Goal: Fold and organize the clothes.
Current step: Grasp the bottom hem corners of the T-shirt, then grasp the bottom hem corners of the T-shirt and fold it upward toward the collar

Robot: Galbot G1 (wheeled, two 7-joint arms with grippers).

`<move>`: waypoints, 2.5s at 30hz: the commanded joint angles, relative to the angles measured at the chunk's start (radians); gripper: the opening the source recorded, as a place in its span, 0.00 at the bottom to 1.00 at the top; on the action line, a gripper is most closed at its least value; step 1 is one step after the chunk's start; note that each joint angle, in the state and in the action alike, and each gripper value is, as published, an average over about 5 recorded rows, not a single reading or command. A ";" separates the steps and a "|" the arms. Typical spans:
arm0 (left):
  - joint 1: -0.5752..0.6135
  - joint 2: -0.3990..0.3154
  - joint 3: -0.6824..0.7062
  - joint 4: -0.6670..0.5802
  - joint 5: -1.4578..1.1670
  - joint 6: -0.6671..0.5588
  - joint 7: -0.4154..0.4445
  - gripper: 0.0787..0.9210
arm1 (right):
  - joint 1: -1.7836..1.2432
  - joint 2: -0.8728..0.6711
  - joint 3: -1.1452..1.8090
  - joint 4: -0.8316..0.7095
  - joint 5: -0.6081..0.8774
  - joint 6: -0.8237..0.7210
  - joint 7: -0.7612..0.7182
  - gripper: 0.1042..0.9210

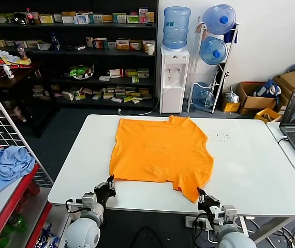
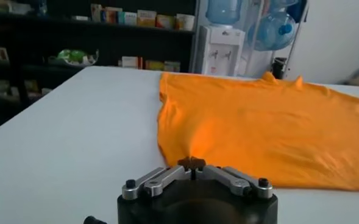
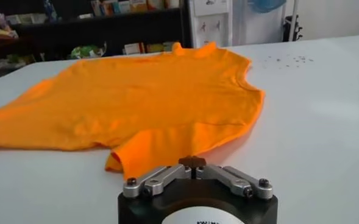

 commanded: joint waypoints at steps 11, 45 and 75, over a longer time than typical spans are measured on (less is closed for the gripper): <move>0.272 0.073 -0.012 -0.198 0.083 -0.041 0.007 0.01 | -0.301 -0.067 0.084 0.243 -0.118 0.012 0.010 0.02; -0.179 0.084 0.141 0.171 0.201 -0.131 0.040 0.01 | 0.374 -0.137 -0.044 -0.327 -0.091 0.227 -0.055 0.02; -0.139 0.132 0.152 0.136 0.038 -0.113 -0.010 0.56 | 0.224 -0.215 -0.041 -0.173 0.035 0.023 -0.025 0.68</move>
